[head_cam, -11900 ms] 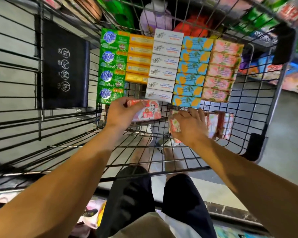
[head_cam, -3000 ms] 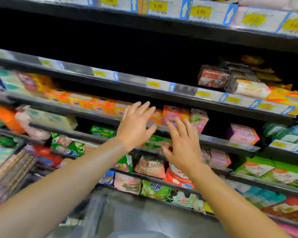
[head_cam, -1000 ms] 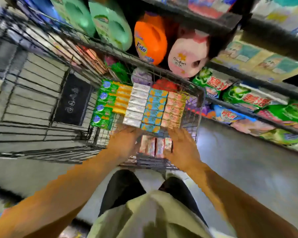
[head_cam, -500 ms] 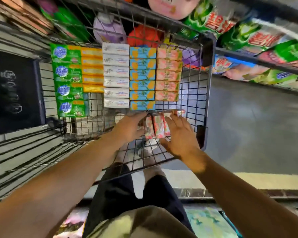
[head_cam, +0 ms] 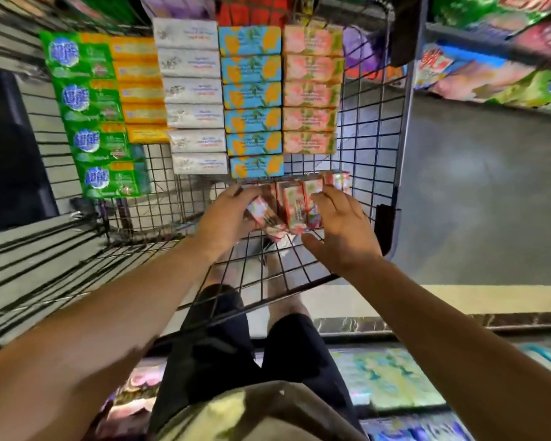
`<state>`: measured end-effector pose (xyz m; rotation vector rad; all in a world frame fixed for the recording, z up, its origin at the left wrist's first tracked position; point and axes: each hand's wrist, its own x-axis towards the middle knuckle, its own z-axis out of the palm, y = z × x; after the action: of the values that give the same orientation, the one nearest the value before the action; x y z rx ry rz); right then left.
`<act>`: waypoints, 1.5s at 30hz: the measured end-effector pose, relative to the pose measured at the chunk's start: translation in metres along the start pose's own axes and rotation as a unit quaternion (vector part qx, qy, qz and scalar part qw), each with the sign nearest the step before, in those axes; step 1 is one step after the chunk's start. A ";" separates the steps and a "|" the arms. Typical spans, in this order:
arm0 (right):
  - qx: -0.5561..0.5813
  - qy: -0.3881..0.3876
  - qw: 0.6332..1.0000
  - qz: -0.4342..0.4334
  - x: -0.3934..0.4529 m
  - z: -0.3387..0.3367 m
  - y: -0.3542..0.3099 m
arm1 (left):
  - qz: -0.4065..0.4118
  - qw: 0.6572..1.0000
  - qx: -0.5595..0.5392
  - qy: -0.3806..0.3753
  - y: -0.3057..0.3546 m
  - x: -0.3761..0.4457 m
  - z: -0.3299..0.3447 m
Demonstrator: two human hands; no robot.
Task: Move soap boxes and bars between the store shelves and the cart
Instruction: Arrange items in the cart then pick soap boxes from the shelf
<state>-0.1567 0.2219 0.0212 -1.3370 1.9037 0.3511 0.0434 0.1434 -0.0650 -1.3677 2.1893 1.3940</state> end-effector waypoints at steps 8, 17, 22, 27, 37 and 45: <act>0.052 -0.010 0.998 -0.027 -0.011 -0.018 -0.019 | -0.073 0.990 -0.122 -0.003 -0.004 -0.026 -0.033; 0.274 -0.031 0.959 -0.059 -0.019 -0.039 -0.041 | -0.045 0.961 -0.272 -0.031 0.046 -0.025 -0.075; 0.255 0.086 0.960 0.077 -0.024 -0.043 -0.016 | -0.066 0.974 -0.217 0.016 0.048 -0.003 -0.047; 0.259 0.119 0.946 0.156 -0.024 -0.044 0.006 | -0.004 0.993 -0.109 -0.047 0.058 0.014 -0.002; 0.319 0.083 0.928 0.171 -0.026 -0.035 0.008 | -0.026 0.995 -0.072 -0.064 0.035 0.024 0.017; 0.340 0.099 0.921 0.162 -0.026 -0.035 0.007 | -0.009 0.997 0.056 -0.055 0.010 0.003 0.017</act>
<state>-0.1740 0.2205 0.0620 -0.6101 2.1334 -0.2906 0.0293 0.1561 -0.0698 -1.2394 2.1446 1.2866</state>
